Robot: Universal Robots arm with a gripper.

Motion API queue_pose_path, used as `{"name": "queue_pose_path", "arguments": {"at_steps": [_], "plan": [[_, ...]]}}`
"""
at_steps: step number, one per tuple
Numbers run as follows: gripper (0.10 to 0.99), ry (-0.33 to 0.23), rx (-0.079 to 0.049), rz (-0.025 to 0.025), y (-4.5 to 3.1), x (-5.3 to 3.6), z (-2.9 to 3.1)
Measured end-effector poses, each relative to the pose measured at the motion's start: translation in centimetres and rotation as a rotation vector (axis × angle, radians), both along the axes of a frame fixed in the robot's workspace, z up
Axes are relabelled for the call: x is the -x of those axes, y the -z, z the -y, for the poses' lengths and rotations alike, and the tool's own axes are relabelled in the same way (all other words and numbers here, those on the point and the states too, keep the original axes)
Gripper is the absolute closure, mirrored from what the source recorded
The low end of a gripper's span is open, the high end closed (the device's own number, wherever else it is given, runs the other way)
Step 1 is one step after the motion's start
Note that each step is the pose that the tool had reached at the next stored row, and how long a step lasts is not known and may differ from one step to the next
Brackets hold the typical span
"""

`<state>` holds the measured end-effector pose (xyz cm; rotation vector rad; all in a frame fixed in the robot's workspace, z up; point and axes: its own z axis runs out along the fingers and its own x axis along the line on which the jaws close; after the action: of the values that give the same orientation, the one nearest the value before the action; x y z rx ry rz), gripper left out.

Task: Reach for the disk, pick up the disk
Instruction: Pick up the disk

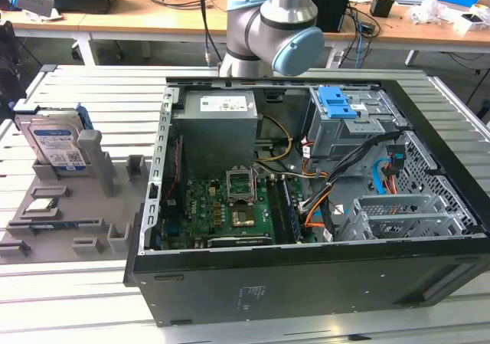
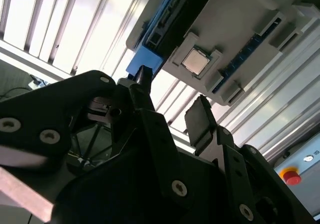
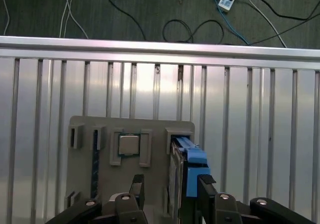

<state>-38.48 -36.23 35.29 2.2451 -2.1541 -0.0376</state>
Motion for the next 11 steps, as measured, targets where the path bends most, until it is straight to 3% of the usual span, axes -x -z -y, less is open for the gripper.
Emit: {"name": "queue_pose_path", "arguments": {"at_steps": [3, 9, 11], "plan": [[0.541, 0.000, 0.000, 0.0001, 0.01, -0.04, -0.60], [0.541, 0.000, 0.001, 0.0001, 0.01, -0.09, -2.34], [0.541, 0.000, 0.001, 0.0001, 0.03, -0.15, -2.62]]}}
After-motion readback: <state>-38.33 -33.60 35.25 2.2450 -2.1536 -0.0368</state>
